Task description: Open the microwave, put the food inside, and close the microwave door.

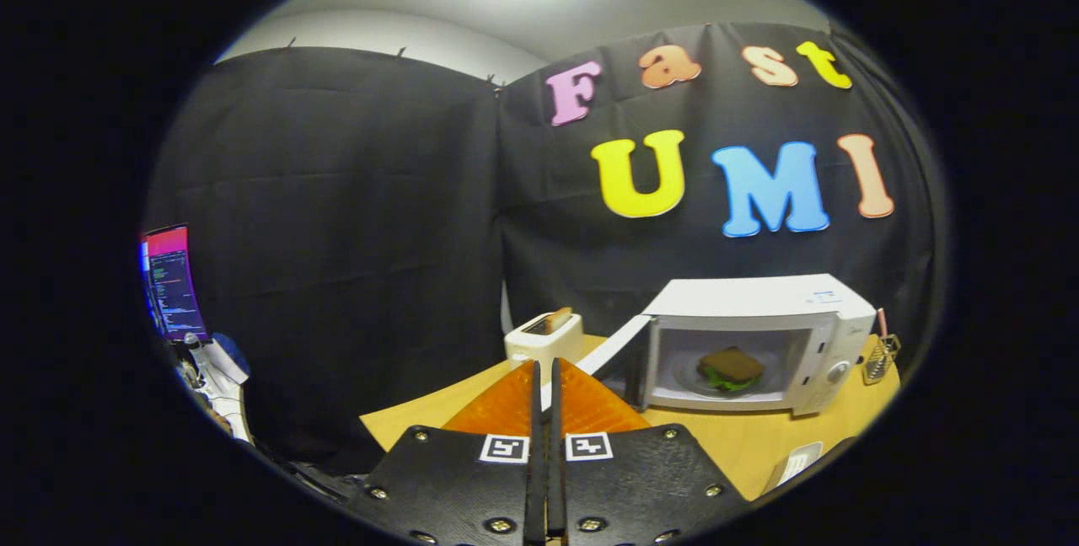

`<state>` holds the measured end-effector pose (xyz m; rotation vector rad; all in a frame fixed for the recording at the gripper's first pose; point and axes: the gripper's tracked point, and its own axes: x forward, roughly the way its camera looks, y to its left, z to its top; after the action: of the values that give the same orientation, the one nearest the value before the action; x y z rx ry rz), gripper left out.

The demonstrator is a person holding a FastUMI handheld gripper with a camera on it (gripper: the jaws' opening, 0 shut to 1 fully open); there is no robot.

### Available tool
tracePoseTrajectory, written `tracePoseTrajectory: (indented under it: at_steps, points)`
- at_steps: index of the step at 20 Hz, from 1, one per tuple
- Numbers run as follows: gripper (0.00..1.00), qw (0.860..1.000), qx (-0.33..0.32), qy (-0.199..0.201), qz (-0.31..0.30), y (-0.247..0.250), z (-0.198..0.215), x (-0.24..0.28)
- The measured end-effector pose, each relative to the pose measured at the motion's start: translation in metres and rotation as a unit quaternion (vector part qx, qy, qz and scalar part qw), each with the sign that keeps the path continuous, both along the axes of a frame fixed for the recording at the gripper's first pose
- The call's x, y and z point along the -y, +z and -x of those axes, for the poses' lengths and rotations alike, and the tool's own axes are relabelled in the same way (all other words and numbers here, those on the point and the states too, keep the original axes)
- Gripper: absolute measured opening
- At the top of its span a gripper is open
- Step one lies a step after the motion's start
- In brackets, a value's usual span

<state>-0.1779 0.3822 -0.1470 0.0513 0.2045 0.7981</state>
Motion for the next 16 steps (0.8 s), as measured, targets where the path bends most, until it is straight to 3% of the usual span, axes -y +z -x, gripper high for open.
tracePoseTrajectory:
  at_steps: [4, 8, 11, 16]
  points:
    - [0.02, 0.998, -0.007, 0.068, 0.006, -0.014, 0.027, -0.053]
    - [0.02, 0.994, -0.017, 0.106, 0.024, -0.042, 0.052, -0.093]
    - [0.02, 0.993, -0.029, 0.106, 0.041, -0.070, 0.049, -0.110]
    - [0.02, 0.993, -0.080, 0.054, 0.067, -0.115, 0.024, -0.097]
